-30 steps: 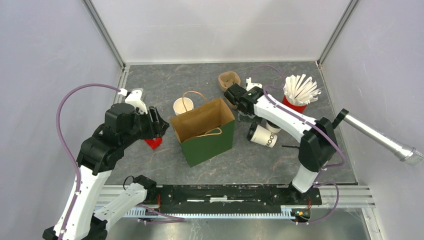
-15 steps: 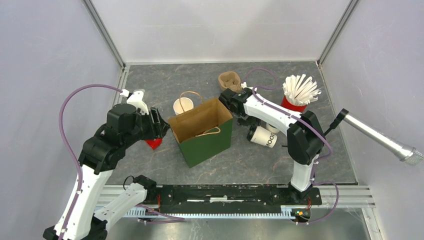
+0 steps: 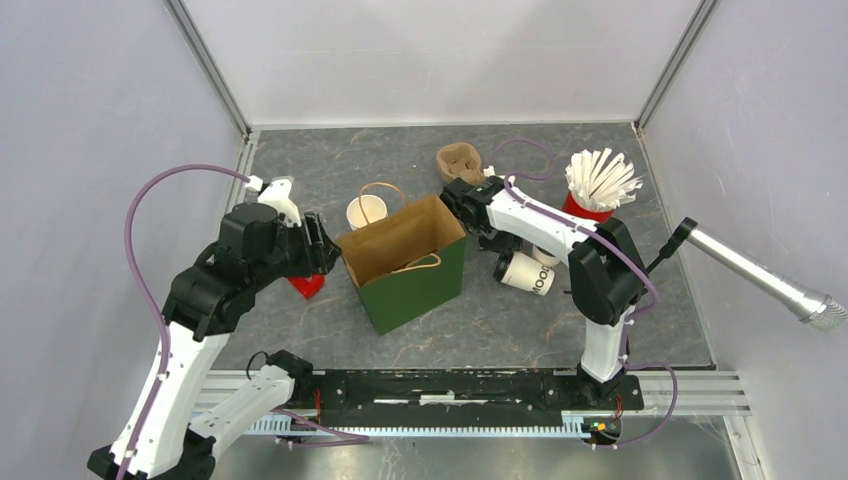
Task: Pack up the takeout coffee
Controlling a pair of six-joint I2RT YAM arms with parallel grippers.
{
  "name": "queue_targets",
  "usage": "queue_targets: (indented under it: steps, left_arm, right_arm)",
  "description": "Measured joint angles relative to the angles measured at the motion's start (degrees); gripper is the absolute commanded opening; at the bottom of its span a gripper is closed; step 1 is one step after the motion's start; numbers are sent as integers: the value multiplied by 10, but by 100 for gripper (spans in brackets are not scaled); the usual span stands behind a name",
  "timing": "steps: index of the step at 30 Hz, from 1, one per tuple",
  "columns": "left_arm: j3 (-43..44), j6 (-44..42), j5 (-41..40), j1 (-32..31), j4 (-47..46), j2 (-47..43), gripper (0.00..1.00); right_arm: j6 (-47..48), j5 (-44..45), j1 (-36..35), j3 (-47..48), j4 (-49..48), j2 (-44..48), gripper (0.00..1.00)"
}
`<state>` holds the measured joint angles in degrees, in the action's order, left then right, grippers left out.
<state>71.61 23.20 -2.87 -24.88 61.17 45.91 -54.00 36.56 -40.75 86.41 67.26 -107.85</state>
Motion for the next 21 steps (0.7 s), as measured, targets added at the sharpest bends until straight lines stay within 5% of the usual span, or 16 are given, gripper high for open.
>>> queue_targets:
  steps: [5, 16, 21]
  left_arm:
    - [0, 0, 0, 0, 0, 3, 63]
    - [2, 0, 0, 0, 0, 9, 63]
    - [11, 0, -1, 0, 0, 13, 63]
  right_arm:
    - [5, 1, 3, -17, -8, -11, 52]
    - [17, -3, 3, -39, -33, -5, 27]
    - [25, -20, 2, -86, -64, 42, 25]
